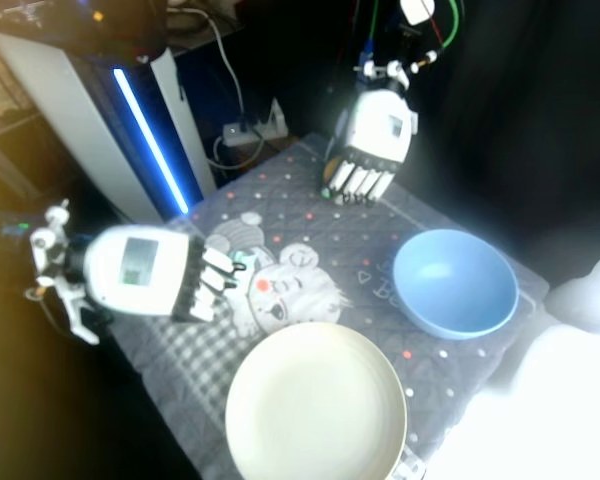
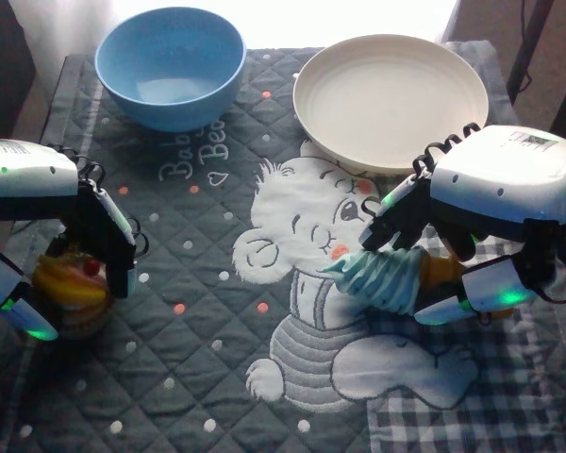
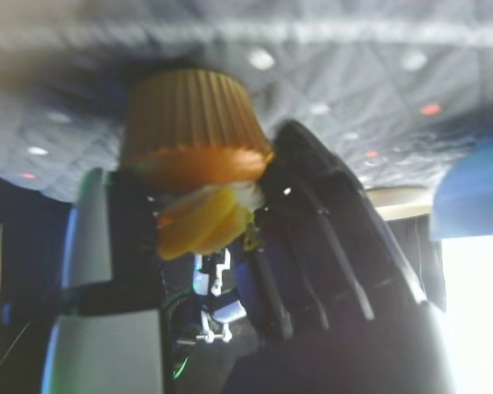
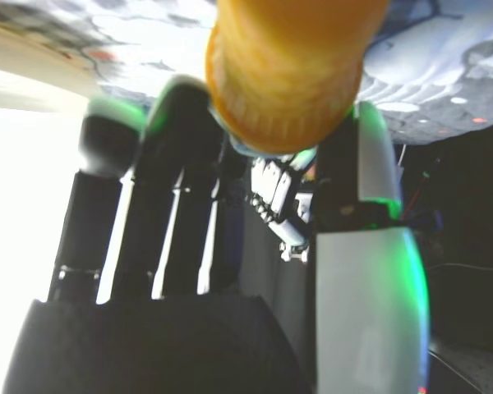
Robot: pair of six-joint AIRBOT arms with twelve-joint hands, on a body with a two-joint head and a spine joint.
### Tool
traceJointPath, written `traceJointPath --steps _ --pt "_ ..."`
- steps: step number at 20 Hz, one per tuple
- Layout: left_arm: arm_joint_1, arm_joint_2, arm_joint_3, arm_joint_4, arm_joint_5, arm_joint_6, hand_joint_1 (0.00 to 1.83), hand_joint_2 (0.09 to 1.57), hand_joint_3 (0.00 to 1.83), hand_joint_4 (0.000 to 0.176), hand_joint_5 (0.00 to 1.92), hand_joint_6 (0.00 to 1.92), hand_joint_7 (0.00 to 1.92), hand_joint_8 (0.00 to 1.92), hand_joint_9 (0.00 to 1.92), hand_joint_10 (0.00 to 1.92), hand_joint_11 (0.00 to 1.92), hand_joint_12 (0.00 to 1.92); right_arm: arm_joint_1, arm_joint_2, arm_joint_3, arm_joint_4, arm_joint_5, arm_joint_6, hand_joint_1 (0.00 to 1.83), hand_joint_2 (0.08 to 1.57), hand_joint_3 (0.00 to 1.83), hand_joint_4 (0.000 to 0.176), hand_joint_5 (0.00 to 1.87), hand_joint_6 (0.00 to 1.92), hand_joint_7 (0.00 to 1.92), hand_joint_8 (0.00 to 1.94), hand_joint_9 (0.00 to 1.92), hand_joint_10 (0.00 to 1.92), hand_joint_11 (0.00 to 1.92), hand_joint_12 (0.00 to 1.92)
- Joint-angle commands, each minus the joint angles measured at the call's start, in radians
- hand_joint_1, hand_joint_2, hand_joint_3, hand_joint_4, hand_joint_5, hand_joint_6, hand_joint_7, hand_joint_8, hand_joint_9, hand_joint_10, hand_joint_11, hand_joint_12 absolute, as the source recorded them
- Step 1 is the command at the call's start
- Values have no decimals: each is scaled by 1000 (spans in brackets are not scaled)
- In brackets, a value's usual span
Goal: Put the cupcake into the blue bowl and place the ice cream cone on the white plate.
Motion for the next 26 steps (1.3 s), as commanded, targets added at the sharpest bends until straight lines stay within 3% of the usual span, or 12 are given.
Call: traceJointPath --steps 1,3,5,9,14,16,18,19,20,22,23,26 --pt "-5 -5 -1 -52 -22 17 1400 1042 2 0 1113 635 1097 705 1093 1019 928 1027 6 -1 5 20 93 4 1185 1102 0 0 992 914 1259 642 1308 969 1126 1480" --pt "-5 3 1 -136 -33 74 1395 1047 2 0 1123 714 1098 672 1036 1043 861 1008 6 8 3 32 129 4 1161 1120 1 0 968 984 1327 382 1330 913 1155 1430" --pt "-24 37 -16 -262 -61 186 1394 1048 0 0 1138 686 1112 629 1018 1096 828 1154 6 24 -9 43 197 2 1273 1089 0 0 933 866 1182 843 1282 902 1089 1457" --pt "-112 74 -26 -390 -122 292 1388 1057 7 0 1131 758 1091 627 976 1106 816 1053 9 80 -57 121 340 -103 1288 1057 0 0 966 886 1265 655 1283 768 1090 1330" --pt "-207 85 -11 -611 -224 473 1400 1030 0 0 1098 791 1288 312 1058 1016 881 1244 121 91 -59 210 478 -285 1263 1127 1 0 872 902 1064 1093 1151 1087 978 1622" --pt "-264 60 18 -620 -208 485 1313 1048 1 0 1048 709 1209 736 1127 793 972 1197 205 49 -14 210 408 -306 1262 1134 0 0 851 943 1059 1095 1167 1130 1039 1573" --pt "-322 33 50 -614 -167 488 1287 1073 0 0 1070 555 1116 1009 1182 822 980 1336 284 -12 57 201 318 -306 1273 1111 0 0 878 945 1115 981 1197 1133 1085 1575" --pt "-359 14 69 -597 -134 489 1204 1063 14 0 1083 740 1182 709 1185 825 977 1374 323 -45 93 196 266 -305 1277 1095 0 0 901 944 1159 872 1191 1000 1081 1471" --pt "-391 -11 93 -573 -92 491 1276 1048 3 0 1052 721 1217 737 1187 416 912 1014 359 -72 126 189 218 -305 1279 1083 0 0 950 847 1164 888 1220 992 1094 1533" --pt "-431 -50 125 -541 -25 506 1277 1043 0 0 1052 757 1255 635 1241 230 938 857 388 -98 165 188 168 -305 1281 1075 0 0 961 829 1189 845 1235 999 1105 1544" --pt "-444 -85 151 -535 26 528 1392 1043 2 0 970 944 1198 498 1153 824 1067 574 404 -99 192 189 133 -305 1180 1086 0 0 1033 877 1330 408 1286 959 1133 1537" --pt "-437 -163 230 -556 93 529 1394 1046 2 0 975 947 1179 527 1131 872 1063 604 417 -119 229 206 90 -305 1175 1086 0 0 1036 875 1419 230 1292 1010 1139 1599"
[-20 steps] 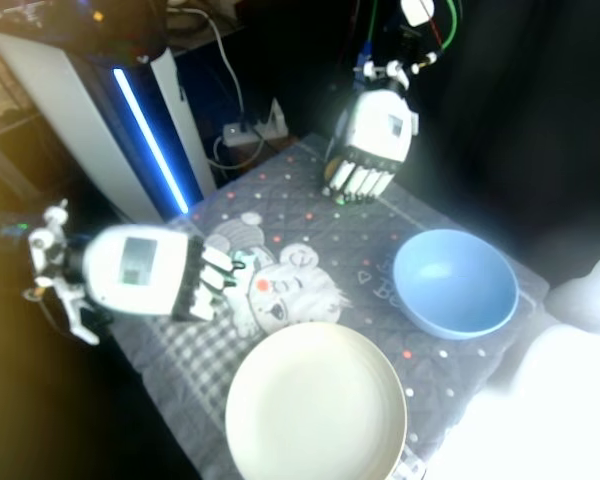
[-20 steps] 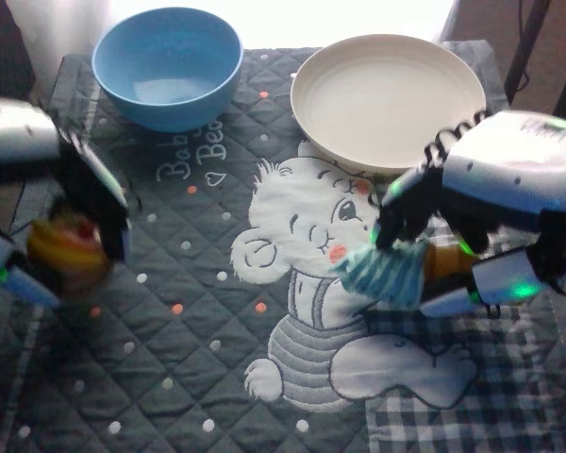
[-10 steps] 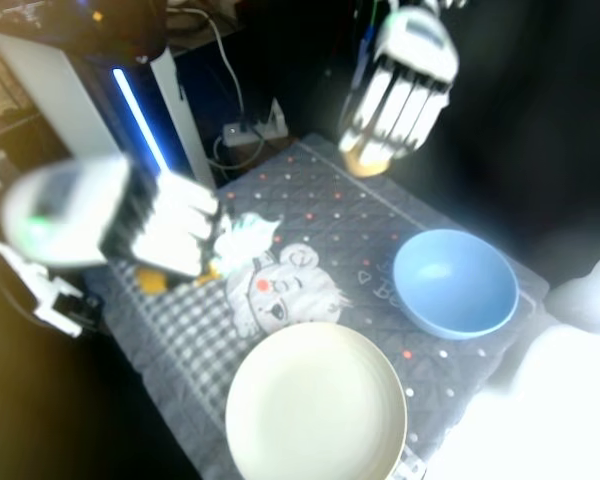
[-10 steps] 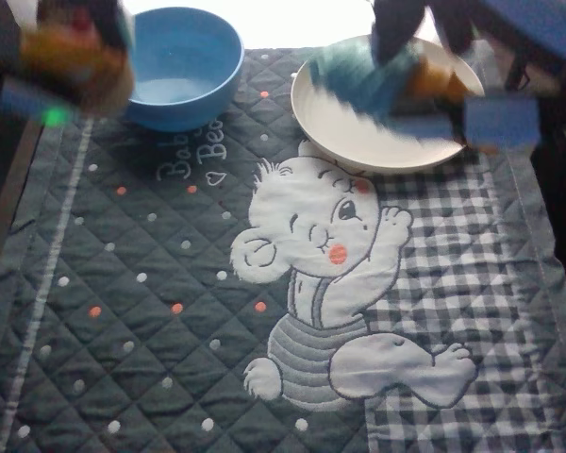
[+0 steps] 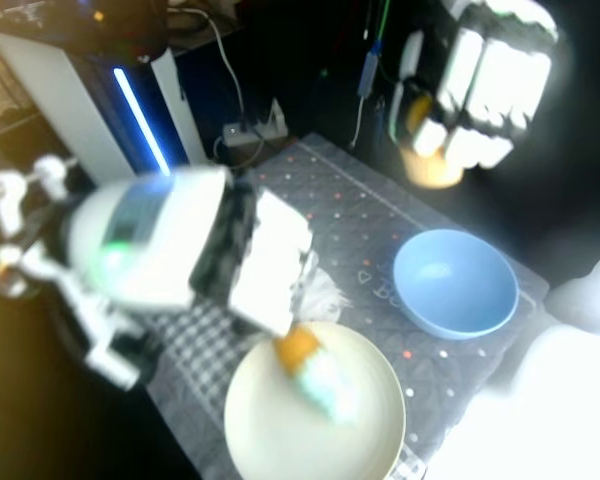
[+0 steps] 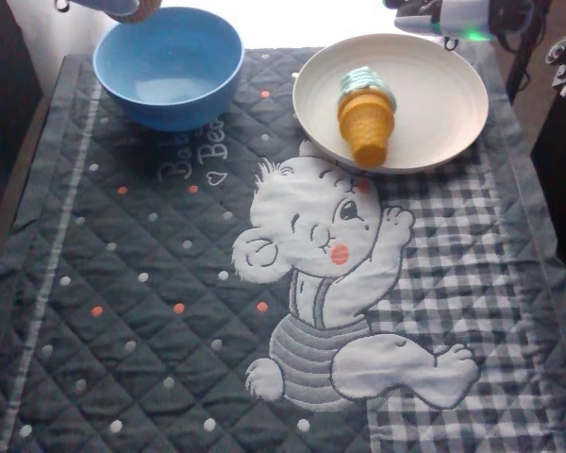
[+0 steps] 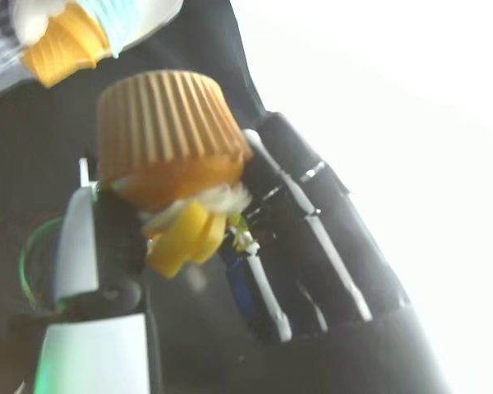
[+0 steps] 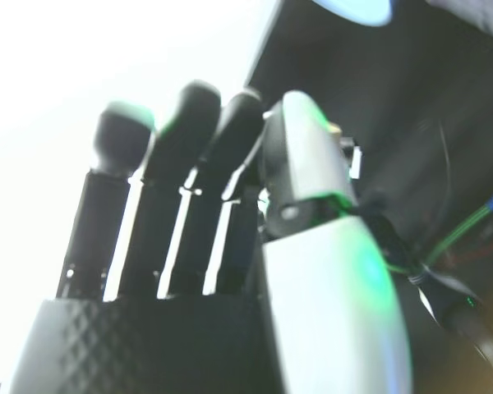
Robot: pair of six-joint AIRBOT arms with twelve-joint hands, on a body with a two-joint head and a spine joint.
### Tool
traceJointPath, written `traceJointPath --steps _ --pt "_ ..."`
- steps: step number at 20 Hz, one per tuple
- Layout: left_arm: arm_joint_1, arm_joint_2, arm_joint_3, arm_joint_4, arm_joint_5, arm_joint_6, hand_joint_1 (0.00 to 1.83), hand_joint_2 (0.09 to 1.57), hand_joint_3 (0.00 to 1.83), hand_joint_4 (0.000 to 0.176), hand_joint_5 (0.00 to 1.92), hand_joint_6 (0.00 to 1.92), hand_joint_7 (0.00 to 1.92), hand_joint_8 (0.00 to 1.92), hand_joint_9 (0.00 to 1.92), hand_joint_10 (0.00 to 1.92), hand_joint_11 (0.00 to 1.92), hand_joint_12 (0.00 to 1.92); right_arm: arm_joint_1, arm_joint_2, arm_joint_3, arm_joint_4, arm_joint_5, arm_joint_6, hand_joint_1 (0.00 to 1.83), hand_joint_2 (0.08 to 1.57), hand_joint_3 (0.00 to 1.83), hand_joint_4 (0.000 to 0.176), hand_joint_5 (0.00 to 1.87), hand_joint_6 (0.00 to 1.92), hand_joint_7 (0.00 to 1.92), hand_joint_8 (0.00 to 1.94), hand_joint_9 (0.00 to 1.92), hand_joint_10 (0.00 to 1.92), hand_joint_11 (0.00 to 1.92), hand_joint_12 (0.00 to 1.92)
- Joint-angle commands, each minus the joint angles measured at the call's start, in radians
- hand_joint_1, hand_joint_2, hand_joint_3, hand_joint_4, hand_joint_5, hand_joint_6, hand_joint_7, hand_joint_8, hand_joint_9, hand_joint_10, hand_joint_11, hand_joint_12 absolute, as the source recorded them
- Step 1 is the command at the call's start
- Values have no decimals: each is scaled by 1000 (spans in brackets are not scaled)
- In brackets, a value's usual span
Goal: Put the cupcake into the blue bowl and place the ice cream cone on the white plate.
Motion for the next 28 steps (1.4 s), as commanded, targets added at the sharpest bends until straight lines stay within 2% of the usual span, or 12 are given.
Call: traceJointPath --steps 1,2,3,4,11,12,13,16,21,25,27,28 --pt "-5 -13 18 -49 -46 -8 1393 1049 0 0 983 941 1171 545 1121 884 1029 693 17 -5 -1 18 108 -1 1175 1085 0 0 1038 872 1427 157 1286 990 1153 1575" --pt "8 -44 54 -49 -38 -34 1396 1044 2 0 980 911 1175 553 1135 880 1001 835 17 -5 -1 19 108 -1 1178 1076 0 0 1060 839 1441 116 1275 970 1160 1518" --pt "16 -55 70 -49 -38 -48 1396 1045 2 0 968 914 1171 555 1148 874 1030 860 17 -5 -2 19 108 -1 1272 1046 0 0 1056 713 1337 508 1292 896 1166 1460" --pt "25 -65 83 -49 -38 -57 1394 1053 0 0 950 960 1168 549 1126 904 988 901 17 -5 -3 18 108 -1 1287 1046 3 0 1022 722 1279 667 1314 880 1187 1455" --pt "54 -71 89 -46 -12 -58 1395 1050 2 0 978 930 1130 628 1129 885 975 877 17 -4 -14 14 109 -1 1290 1054 0 0 1024 693 1233 779 1318 856 1178 1456" --pt "55 -72 89 -45 -13 -58 1380 1095 7 0 907 1062 907 947 1090 952 929 850 17 -4 -17 11 110 -1 1289 1053 1 0 1032 676 1227 792 1314 873 1174 1471" --pt "56 -72 89 -43 -12 -58 1351 965 0 0 704 124 552 107 504 140 298 675 17 -4 -20 9 112 -1 1183 1076 0 0 1063 823 1342 385 1275 994 1166 1547" --pt "56 -72 89 -43 -14 -58 1264 913 0 0 577 0 416 0 369 3 191 497 17 -4 -31 6 123 -1 1288 1043 11 0 1036 698 1261 706 1285 847 1144 1454" --pt "60 -66 79 -45 -32 -59 1229 890 1 0 567 0 412 0 352 0 166 547 17 -4 -47 5 141 0 1290 1055 0 0 1011 717 1239 764 1337 861 1176 1439" --pt "112 -20 45 -142 -140 -53 1212 907 0 0 667 1 523 1 487 5 199 753 17 28 -86 10 196 0 1177 1082 0 0 1050 852 1420 221 1340 909 1169 1493" --pt "169 30 0 -266 -230 8 1180 965 7 0 743 4 651 5 576 12 212 870 10 65 -113 29 254 0 1176 1077 1 0 1061 837 1430 171 1297 909 1132 1456" --pt "200 63 -33 -333 -281 55 1159 964 5 10 778 16 678 13 592 16 203 869 4 74 -121 38 272 0 1265 1067 0 0 1007 772 1266 651 1262 833 1097 1384"
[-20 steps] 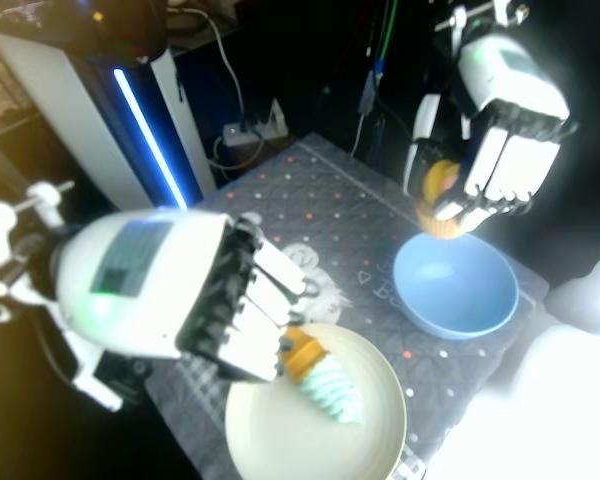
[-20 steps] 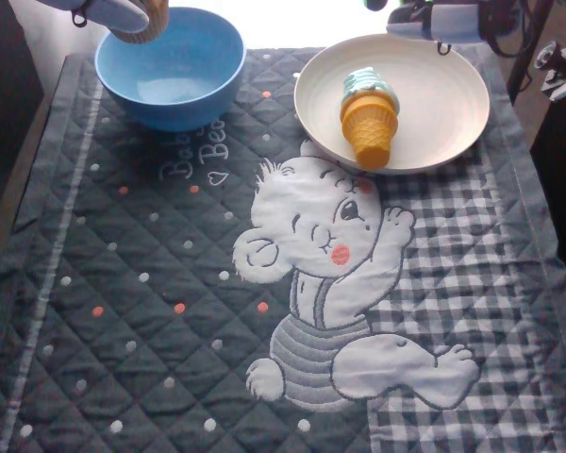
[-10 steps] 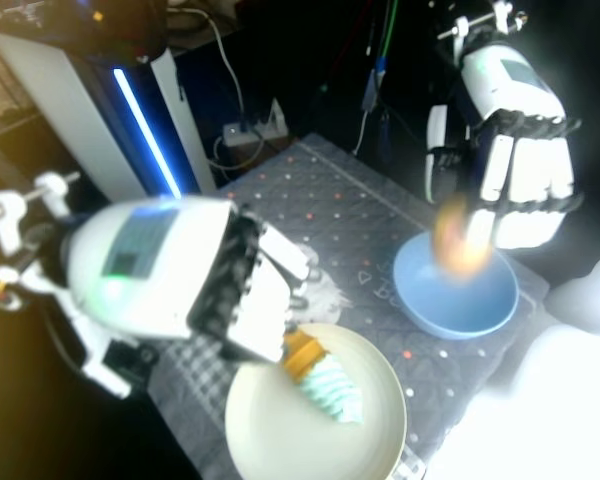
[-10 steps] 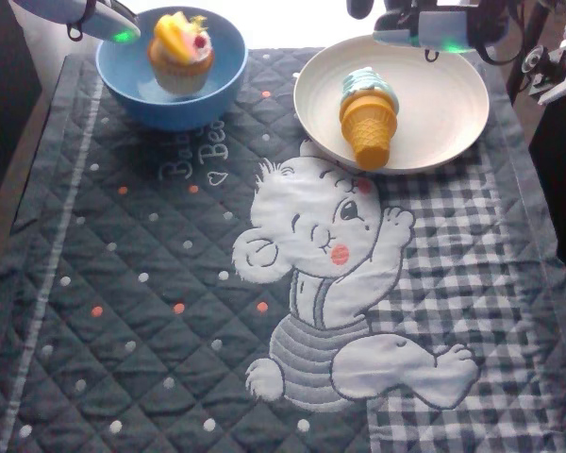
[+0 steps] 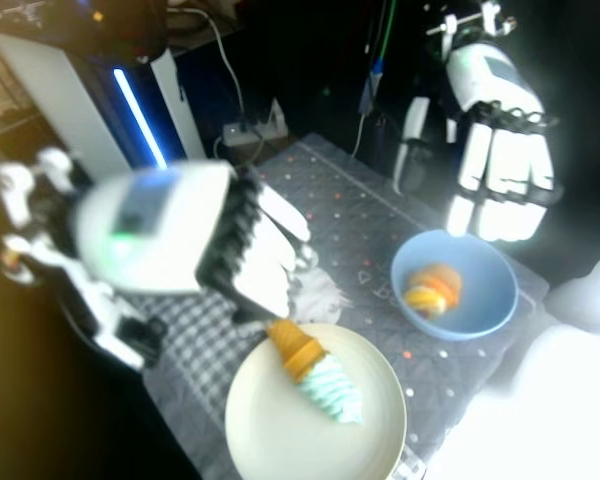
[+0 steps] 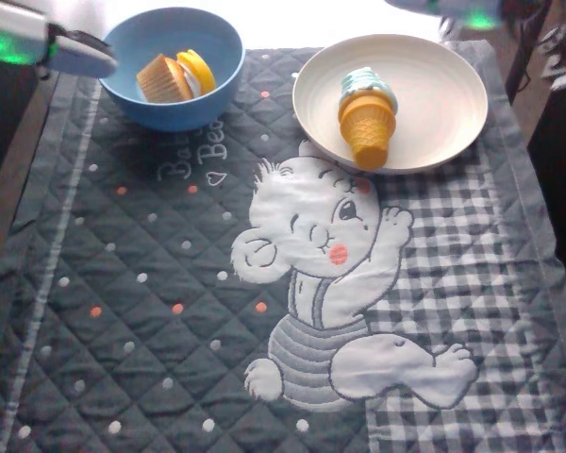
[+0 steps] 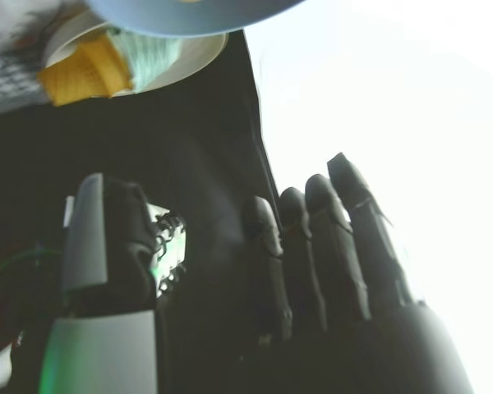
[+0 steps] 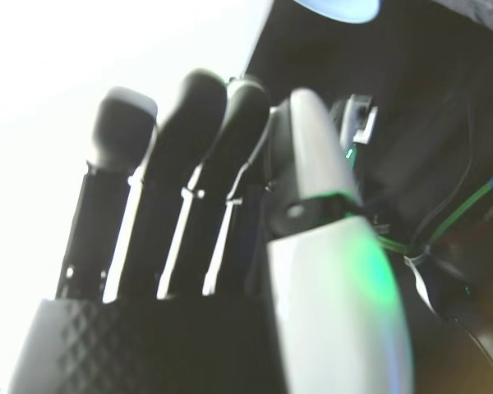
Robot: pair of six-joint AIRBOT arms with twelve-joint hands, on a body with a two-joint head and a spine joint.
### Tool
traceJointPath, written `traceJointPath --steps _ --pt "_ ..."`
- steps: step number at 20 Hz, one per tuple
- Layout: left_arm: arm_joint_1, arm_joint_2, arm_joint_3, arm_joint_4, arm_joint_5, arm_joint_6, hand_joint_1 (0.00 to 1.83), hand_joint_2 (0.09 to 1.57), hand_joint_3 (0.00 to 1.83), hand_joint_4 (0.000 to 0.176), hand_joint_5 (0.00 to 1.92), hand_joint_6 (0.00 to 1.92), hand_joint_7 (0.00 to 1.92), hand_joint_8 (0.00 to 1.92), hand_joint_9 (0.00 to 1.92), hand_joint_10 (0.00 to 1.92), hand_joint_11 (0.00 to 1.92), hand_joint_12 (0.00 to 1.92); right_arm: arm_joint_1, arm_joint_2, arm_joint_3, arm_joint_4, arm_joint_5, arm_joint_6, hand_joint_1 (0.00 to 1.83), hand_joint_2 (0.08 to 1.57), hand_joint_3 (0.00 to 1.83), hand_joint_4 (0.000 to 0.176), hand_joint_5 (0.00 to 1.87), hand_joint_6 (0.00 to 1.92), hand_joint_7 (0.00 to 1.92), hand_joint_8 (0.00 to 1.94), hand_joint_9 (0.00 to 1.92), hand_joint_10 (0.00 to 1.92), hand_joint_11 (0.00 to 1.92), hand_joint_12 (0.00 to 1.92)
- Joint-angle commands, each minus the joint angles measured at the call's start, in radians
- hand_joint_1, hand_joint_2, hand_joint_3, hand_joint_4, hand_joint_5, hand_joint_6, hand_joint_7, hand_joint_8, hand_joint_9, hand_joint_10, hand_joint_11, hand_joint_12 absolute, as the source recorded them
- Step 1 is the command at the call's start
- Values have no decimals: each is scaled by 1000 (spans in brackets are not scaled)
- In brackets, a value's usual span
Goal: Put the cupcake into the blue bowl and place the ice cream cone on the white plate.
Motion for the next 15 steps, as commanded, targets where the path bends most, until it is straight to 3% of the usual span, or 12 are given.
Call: traceJointPath --steps 1,2,4,5,6,9,10,12,13,14,15 --pt "9 20 -19 -91 -179 30 1136 966 1 15 783 8 686 4 608 9 217 849 -7 4 -13 25 147 -1 1278 1075 3 0 957 838 1202 796 1242 789 1072 1359" --pt "37 40 -44 -144 -225 64 1126 954 0 0 778 2 721 3 649 8 300 808 -24 12 -19 40 173 -1 1279 1075 0 0 972 811 1181 837 1207 773 1022 1398" --pt "106 75 -86 -251 -334 128 1103 946 0 0 776 0 719 0 658 3 343 766 -70 36 -43 74 243 -1 1277 1083 1 0 958 829 1154 888 1180 801 983 1452" --pt "143 92 -107 -308 -407 155 1073 901 1 0 761 0 742 0 737 3 472 642 -101 51 -61 94 292 -2 1268 1107 0 0 1013 654 1037 1155 1039 1230 894 1680" --pt "176 107 -124 -348 -471 173 1091 896 1 0 733 0 722 0 727 0 463 617 -126 66 -78 108 334 -2 1273 1095 0 0 1052 589 1051 1132 1018 1198 889 1624" --pt "261 132 -174 -431 -620 217 1153 931 0 0 660 0 693 0 716 0 411 608 -181 98 -124 135 437 -2 1262 1120 1 0 1015 648 978 1256 901 1269 807 1654" --pt "320 144 -202 -476 -692 238 1127 962 0 0 655 3 684 2 710 4 368 650 -199 98 -135 140 475 -2 1154 1084 1 0 1047 847 888 1340 822 1678 807 1896" --pt "436 192 -264 -553 -821 279 1138 945 1 0 641 0 669 0 727 2 373 716 -222 78 -143 145 535 -2 1102 1116 0 0 975 979 868 1156 793 1533 720 1871" --pt "457 201 -278 -567 -852 282 1136 945 0 0 626 0 658 0 737 2 361 756 -226 73 -145 145 550 -2 1211 1138 2 0 881 974 970 1161 815 1166 681 1634" --pt "492 211 -293 -587 -902 283 1115 928 0 0 582 0 629 0 734 2 336 822 -248 66 -154 155 596 -2 1303 1143 0 0 730 492 916 1134 866 758 635 1282" --pt "509 213 -298 -598 -927 283 1075 917 0 0 555 0 621 0 735 3 331 838 -268 63 -158 167 626 -2 1092 1112 0 0 699 233 869 483 923 506 632 1113"
